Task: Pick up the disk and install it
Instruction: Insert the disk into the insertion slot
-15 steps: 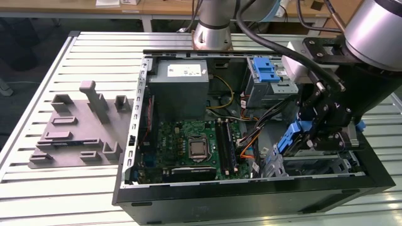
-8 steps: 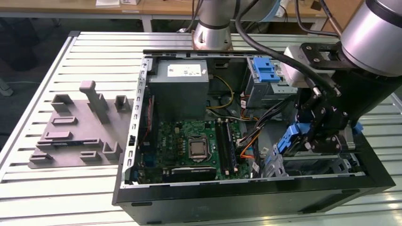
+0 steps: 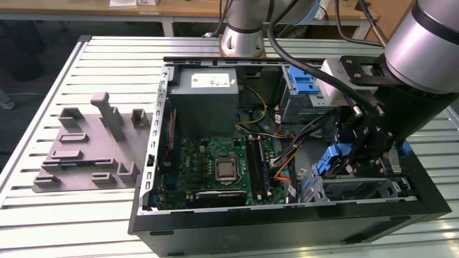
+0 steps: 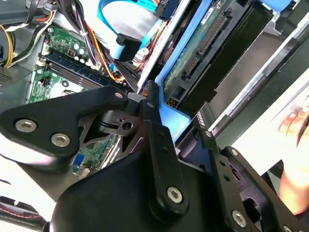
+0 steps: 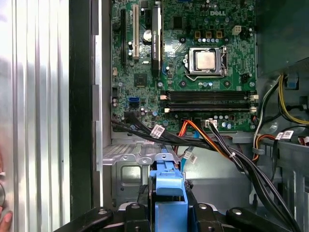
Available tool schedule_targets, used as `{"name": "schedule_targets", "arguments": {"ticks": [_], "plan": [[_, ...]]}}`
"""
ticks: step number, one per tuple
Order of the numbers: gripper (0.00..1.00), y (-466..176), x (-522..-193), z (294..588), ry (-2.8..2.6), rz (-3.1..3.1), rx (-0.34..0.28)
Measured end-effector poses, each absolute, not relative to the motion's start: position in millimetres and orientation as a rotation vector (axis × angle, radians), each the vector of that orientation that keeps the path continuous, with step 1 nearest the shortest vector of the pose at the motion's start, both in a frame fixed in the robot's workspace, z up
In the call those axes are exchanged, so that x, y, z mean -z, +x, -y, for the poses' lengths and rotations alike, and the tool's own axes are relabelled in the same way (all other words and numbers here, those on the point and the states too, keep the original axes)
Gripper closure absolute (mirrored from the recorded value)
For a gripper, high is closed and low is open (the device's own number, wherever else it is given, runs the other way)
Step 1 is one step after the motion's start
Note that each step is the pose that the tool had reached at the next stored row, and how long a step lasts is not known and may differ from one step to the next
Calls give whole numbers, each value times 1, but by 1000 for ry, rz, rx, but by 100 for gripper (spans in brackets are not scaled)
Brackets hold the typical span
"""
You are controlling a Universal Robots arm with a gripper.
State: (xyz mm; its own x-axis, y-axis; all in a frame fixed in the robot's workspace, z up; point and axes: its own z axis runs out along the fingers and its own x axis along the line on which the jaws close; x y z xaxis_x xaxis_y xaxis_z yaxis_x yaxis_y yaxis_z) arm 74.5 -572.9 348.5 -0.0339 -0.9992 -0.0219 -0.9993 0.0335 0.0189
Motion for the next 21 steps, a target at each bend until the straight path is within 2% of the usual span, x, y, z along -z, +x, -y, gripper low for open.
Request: {"name": "schedule_targets", "arguments": {"ticks": [12,14,15,21], "plan": [[64,74,-348,573,-2181,-2256,-45],[63,74,-348,573,-2182,-2257,-45],[56,74,-348,573,-2182,-2257,-45],[56,74,-348,573,-2182,-2256,-45]]}}
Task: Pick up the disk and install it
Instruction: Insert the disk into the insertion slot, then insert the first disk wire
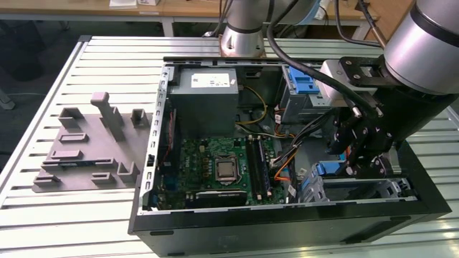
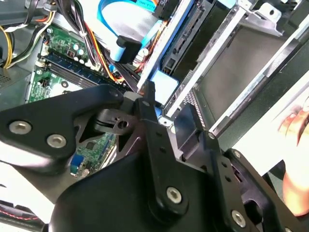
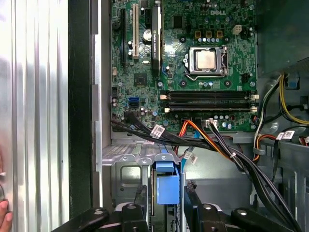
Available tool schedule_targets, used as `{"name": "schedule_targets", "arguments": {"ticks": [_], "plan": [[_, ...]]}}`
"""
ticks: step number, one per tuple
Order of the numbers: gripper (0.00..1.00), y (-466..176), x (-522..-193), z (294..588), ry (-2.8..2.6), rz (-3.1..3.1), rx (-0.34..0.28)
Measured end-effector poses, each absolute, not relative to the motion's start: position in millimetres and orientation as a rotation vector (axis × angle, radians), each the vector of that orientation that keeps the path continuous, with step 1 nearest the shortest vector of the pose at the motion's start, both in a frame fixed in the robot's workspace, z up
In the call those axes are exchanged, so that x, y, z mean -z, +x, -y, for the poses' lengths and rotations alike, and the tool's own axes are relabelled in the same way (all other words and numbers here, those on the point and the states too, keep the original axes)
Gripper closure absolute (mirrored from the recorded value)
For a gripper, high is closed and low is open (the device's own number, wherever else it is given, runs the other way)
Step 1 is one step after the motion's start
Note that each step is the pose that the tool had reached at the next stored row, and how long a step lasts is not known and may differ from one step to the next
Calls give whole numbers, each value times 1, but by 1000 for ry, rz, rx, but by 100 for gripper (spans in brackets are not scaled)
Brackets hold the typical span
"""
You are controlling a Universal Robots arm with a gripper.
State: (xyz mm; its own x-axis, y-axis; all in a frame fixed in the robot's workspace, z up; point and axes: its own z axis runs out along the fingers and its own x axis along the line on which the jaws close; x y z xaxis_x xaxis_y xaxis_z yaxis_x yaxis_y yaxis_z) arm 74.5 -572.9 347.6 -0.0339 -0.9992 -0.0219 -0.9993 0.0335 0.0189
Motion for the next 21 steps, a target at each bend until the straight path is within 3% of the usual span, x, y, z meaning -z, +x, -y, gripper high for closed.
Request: {"name": "schedule_targets", "arguments": {"ticks": [5,8,21], "plan": [[70,74,-348,573,-2182,-2256,-45],[87,74,-347,573,-2182,-2256,-45],[89,74,-347,573,-2182,-2256,-45]]}}
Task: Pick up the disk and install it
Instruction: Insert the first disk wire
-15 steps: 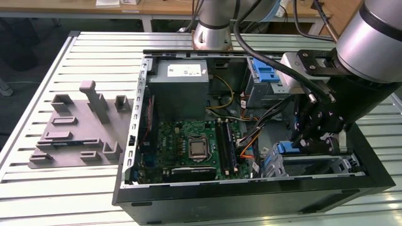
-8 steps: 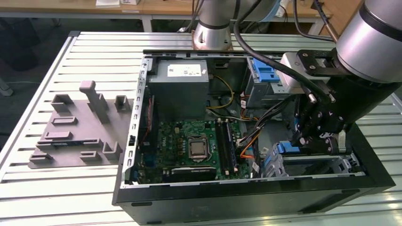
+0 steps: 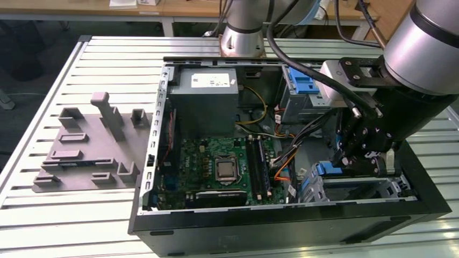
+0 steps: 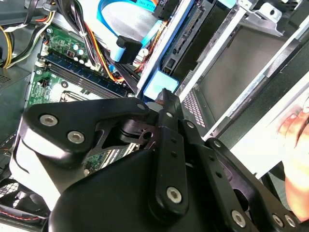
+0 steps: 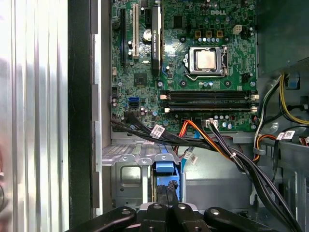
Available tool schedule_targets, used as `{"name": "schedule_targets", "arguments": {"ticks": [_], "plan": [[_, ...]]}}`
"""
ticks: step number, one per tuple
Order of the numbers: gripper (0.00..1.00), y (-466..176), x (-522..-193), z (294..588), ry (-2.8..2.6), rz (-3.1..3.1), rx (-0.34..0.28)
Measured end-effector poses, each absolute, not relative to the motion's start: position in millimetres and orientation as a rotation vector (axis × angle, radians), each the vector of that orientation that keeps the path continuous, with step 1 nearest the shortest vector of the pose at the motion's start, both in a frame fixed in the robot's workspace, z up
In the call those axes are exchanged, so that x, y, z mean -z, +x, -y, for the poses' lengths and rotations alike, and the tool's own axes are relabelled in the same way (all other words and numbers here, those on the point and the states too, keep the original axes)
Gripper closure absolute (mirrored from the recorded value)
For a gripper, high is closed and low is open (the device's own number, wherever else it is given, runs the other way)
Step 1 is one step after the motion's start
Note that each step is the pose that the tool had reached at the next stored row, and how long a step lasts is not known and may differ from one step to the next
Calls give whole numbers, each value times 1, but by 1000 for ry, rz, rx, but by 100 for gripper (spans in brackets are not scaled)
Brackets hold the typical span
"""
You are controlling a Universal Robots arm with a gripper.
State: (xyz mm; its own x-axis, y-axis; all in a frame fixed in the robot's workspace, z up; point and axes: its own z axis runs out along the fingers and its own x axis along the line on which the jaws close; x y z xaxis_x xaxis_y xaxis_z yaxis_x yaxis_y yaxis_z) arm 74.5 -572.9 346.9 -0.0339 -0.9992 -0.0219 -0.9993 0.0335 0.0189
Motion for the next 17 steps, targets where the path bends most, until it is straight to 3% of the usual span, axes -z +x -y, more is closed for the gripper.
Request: {"name": "schedule_targets", "arguments": {"ticks": [17], "plan": [[89,87,-352,573,-2182,-2256,-45]]}}
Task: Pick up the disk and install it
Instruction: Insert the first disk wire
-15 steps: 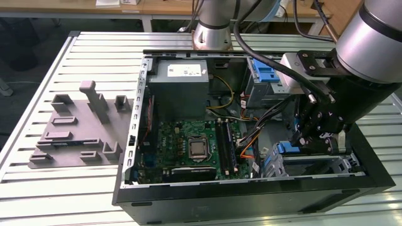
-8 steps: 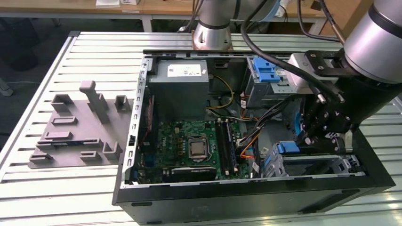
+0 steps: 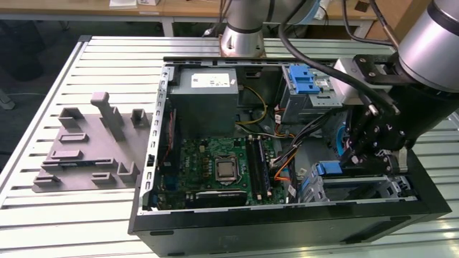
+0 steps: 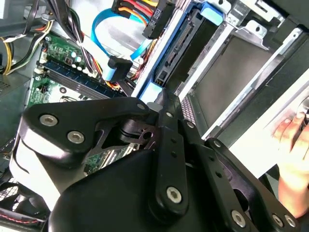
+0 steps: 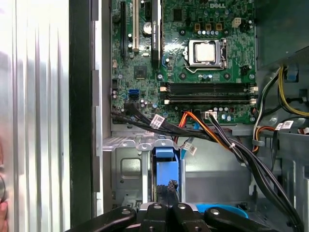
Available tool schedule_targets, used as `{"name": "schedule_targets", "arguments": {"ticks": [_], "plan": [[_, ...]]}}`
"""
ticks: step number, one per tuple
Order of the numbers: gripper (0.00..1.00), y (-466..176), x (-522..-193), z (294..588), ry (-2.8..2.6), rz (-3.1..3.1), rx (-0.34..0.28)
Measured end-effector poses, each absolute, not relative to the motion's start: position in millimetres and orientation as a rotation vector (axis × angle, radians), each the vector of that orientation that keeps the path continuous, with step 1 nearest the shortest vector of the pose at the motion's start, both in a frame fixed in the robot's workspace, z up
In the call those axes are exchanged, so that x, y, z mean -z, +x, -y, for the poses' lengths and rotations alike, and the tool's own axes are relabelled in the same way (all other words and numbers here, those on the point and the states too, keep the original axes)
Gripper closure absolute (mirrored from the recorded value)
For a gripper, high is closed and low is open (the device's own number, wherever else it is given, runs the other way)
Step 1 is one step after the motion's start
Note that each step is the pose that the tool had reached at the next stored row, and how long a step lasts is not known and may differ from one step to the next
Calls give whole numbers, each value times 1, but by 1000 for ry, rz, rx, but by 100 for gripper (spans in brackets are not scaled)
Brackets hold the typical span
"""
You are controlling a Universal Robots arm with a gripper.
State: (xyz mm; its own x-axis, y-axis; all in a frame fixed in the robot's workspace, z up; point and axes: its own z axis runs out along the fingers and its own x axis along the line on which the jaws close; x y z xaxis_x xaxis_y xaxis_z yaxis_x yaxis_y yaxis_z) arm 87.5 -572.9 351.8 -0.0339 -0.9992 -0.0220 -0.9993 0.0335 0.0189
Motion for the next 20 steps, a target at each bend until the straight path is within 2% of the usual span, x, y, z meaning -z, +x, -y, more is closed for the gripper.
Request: {"name": "schedule_targets", "arguments": {"ticks": [20], "plan": [[89,118,-356,573,-2182,-2257,-44]]}}
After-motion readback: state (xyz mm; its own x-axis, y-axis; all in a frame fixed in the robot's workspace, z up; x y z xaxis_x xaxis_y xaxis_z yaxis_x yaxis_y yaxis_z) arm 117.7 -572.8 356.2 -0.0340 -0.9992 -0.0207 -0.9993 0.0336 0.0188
